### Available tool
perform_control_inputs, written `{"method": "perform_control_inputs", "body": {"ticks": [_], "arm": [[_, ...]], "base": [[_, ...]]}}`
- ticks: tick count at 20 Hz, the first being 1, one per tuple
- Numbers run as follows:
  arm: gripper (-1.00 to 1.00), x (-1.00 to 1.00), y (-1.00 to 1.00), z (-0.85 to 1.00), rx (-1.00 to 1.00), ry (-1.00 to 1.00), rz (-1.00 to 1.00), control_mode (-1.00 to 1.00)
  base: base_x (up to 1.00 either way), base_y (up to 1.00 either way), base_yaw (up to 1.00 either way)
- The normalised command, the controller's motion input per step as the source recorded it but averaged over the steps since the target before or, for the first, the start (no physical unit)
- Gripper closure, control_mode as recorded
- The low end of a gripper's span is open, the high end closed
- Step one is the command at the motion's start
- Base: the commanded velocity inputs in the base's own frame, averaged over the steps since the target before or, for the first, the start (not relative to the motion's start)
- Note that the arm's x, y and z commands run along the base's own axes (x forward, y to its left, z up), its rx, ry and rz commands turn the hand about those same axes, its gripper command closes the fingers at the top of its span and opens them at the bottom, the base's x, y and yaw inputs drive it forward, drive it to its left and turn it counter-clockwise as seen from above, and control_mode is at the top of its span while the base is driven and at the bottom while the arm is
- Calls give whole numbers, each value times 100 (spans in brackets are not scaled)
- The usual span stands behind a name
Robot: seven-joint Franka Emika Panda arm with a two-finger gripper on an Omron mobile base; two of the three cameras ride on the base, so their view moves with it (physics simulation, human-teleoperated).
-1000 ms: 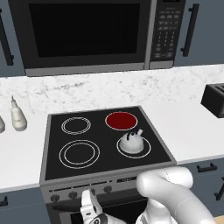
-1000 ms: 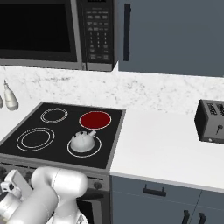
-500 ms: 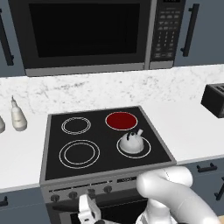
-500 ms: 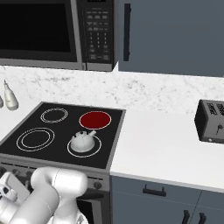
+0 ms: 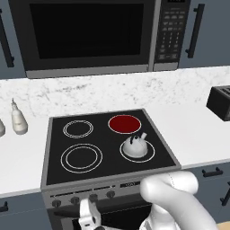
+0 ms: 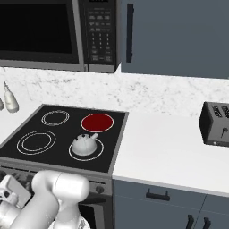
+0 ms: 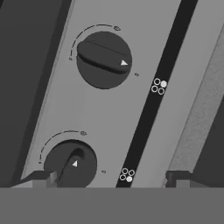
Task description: Turn off the rear right burner of the stove.
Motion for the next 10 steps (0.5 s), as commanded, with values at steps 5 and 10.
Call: {"method": "perform_control_inputs", "body": {"ticks": [5, 10], "arm": [[-100, 24, -1, -22, 16, 1, 0, -100], [-100, 0, 21, -41, 13, 0, 2, -100]], "base": [[0, 0, 0], [0, 0, 0]]}}
